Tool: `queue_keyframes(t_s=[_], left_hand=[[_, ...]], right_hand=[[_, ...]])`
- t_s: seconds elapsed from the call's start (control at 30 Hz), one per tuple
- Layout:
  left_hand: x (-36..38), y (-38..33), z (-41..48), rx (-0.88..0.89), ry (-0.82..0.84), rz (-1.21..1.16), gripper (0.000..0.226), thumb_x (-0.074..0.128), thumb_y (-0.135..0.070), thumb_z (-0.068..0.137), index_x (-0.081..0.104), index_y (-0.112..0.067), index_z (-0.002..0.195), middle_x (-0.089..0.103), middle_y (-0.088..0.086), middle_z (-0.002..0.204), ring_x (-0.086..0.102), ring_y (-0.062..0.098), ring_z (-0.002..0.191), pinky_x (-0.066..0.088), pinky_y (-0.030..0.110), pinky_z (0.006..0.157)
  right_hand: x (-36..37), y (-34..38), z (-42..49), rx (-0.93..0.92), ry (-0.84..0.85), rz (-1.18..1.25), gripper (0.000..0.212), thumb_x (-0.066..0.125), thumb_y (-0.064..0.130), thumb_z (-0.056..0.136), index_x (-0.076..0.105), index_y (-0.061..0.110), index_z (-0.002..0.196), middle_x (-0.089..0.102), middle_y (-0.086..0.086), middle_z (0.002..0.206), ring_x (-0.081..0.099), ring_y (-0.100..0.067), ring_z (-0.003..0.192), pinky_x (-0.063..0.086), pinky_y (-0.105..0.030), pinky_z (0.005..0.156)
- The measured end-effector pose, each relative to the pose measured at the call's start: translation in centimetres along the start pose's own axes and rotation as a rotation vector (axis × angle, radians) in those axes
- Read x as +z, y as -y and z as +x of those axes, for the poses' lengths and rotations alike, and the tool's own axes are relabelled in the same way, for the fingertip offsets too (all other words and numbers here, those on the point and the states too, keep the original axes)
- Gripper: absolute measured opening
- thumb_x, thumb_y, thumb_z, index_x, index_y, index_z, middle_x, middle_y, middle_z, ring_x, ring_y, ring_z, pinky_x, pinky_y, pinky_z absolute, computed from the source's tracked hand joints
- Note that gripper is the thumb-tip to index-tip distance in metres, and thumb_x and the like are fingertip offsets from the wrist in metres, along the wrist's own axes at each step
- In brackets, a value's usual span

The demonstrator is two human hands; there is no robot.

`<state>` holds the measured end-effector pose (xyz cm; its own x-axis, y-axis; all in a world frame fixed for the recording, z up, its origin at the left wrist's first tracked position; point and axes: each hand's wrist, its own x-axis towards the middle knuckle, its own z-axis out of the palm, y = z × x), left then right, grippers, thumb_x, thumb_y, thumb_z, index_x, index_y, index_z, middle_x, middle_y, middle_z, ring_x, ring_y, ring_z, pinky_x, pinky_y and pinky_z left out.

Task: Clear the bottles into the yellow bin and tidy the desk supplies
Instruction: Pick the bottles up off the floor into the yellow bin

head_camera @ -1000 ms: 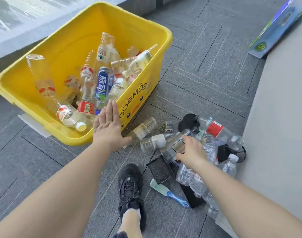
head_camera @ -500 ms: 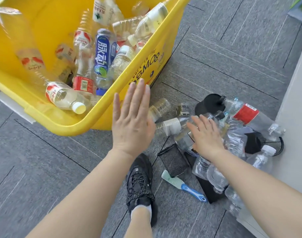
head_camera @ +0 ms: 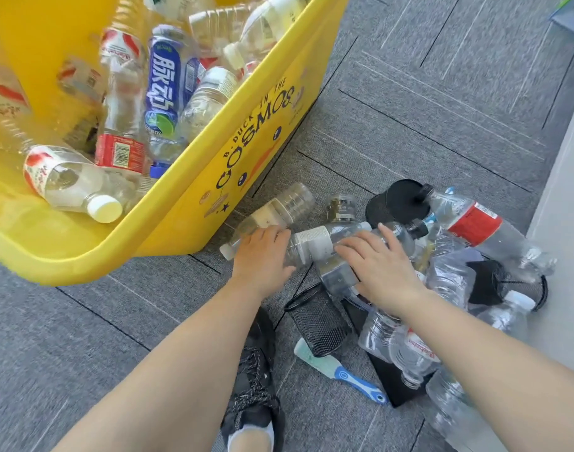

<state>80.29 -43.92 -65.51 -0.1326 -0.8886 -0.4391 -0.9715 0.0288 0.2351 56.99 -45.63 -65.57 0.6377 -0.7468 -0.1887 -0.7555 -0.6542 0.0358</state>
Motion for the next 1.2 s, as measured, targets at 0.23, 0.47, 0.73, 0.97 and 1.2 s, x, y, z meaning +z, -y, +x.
queue_keyframes(t_s=[0.23, 0.47, 0.73, 0.97, 1.2], left_hand=[[2.3, -1.2, 0.5, -0.048, 0.034, 0.063, 0.074, 0.066, -0.043, 0.082, 0.027, -0.017, 0.14, 0.042, 0.005, 0.137, 0.039, 0.027, 0.127, 0.038, 0.039, 0.1], [-2.9, -2.7, -2.4, -0.122, -0.044, -0.206, 0.069, 0.057, -0.045, 0.084, 0.029, -0.021, 0.143, 0.039, 0.002, 0.139, 0.035, 0.026, 0.128, 0.04, 0.039, 0.097], [-15.0, -5.1, -9.2, -0.113, -0.436, -0.39, 0.066, 0.064, -0.047, 0.08, 0.038, -0.027, 0.138, 0.042, -0.002, 0.13, 0.038, 0.02, 0.121, 0.044, 0.037, 0.094], [-26.8, -3.6, -16.1, -0.051, -0.868, -0.391, 0.064, 0.068, -0.041, 0.081, 0.042, -0.027, 0.137, 0.042, -0.003, 0.134, 0.031, 0.014, 0.124, 0.027, 0.025, 0.095], [-33.1, 1.5, -13.5, -0.285, -0.912, -0.35, 0.077, 0.058, -0.047, 0.087, 0.019, -0.026, 0.149, 0.022, 0.004, 0.154, 0.018, 0.022, 0.141, 0.015, 0.033, 0.113]], right_hand=[[0.7, -0.9, -0.3, -0.084, -0.072, 0.044, 0.07, 0.081, 0.014, 0.049, 0.062, 0.017, 0.116, 0.062, -0.002, 0.119, 0.057, -0.028, 0.114, 0.024, -0.046, 0.108], [-2.8, -1.8, -0.6, -0.056, -0.11, 0.132, 0.077, 0.08, 0.016, 0.046, 0.053, 0.019, 0.118, 0.059, -0.002, 0.111, 0.058, -0.027, 0.103, 0.028, -0.042, 0.107], [-14.6, -0.7, -0.9, 0.15, -0.313, 0.355, 0.071, 0.079, 0.023, 0.062, 0.048, 0.016, 0.126, 0.055, -0.004, 0.125, 0.05, -0.025, 0.118, 0.034, -0.036, 0.104], [-27.8, 1.8, 0.9, 0.289, -0.743, 0.718, 0.077, 0.084, 0.034, 0.068, 0.039, 0.014, 0.127, 0.044, -0.002, 0.121, 0.043, -0.019, 0.112, 0.036, -0.029, 0.091], [-35.2, 3.7, 11.1, 0.301, -0.76, 0.799, 0.09, 0.06, 0.06, 0.075, 0.028, 0.01, 0.143, 0.043, -0.009, 0.14, 0.042, -0.027, 0.126, 0.035, -0.045, 0.101]])
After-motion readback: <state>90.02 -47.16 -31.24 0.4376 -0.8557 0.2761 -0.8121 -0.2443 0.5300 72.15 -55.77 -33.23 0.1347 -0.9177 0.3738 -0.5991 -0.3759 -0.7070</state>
